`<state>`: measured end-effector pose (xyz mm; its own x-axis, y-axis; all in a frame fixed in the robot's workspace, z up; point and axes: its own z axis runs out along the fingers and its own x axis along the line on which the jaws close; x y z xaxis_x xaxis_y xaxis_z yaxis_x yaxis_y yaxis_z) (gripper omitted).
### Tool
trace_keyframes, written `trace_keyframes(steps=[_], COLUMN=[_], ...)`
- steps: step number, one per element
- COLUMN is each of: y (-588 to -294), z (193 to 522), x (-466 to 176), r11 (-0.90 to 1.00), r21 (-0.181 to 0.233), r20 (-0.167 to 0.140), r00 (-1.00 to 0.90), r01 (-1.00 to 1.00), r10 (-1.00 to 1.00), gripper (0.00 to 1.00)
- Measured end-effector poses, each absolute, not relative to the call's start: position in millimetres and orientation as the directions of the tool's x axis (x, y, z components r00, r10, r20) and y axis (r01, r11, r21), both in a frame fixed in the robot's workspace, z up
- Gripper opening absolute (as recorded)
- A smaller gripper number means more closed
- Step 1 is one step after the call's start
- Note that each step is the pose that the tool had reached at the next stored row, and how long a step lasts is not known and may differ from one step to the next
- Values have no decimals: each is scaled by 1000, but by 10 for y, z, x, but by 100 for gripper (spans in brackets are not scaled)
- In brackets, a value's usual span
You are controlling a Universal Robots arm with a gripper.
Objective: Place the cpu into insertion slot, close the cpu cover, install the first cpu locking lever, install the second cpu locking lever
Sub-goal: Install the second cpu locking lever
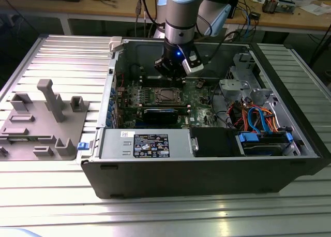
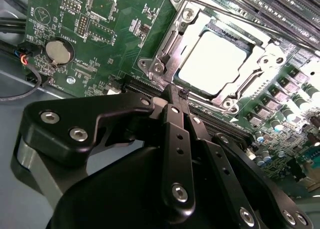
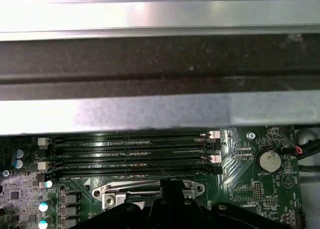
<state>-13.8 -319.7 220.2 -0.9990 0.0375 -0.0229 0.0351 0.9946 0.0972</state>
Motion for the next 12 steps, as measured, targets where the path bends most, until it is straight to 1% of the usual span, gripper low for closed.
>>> trace_keyframes(steps=[2,5,6,12], y=[-3200,-3199,-3199,-3199], z=[2204,2207,2211,2295], x=[-138,-138,-138,-138], r11=[995,999,999,999], r21=[90,26,-2,-8], r20=[-23,-25,-26,-27], r00=[-999,-999,-999,-999], r01=[35,35,35,35], r10=[37,36,35,35], gripper=[11,11,11,11])
